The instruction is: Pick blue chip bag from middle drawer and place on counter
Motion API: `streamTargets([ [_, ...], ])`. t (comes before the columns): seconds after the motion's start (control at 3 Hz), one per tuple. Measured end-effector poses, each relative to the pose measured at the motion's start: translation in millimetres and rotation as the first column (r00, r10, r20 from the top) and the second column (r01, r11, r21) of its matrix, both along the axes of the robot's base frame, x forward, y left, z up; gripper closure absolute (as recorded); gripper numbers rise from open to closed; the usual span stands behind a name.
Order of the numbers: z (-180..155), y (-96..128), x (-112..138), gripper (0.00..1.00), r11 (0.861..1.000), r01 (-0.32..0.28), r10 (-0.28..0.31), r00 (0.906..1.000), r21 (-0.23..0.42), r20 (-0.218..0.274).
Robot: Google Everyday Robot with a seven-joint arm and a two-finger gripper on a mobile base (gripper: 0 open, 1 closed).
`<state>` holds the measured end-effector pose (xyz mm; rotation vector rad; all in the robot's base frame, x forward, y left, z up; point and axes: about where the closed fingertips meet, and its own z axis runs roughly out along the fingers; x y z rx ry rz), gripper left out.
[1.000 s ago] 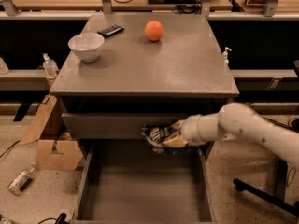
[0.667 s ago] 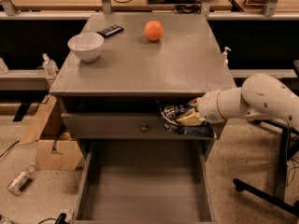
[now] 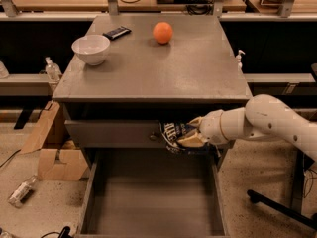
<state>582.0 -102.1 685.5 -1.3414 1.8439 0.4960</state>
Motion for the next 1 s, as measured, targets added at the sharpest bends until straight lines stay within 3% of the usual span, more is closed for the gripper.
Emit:
streamTargets([
  [0.33,-3.7,26.9,-48.0,1.00,0.999,-0.032,0.032,0.9992,-0.002,-0.023],
  [0.67,45.1,24.3,-69.4,1.00,0.995,-0.005,0.005,1.0000,-0.098,0.006],
  [1.0,97.4,3.7,-53.3,1.00,0.986,0.049,-0.043,0.9982,-0.160,0.041],
])
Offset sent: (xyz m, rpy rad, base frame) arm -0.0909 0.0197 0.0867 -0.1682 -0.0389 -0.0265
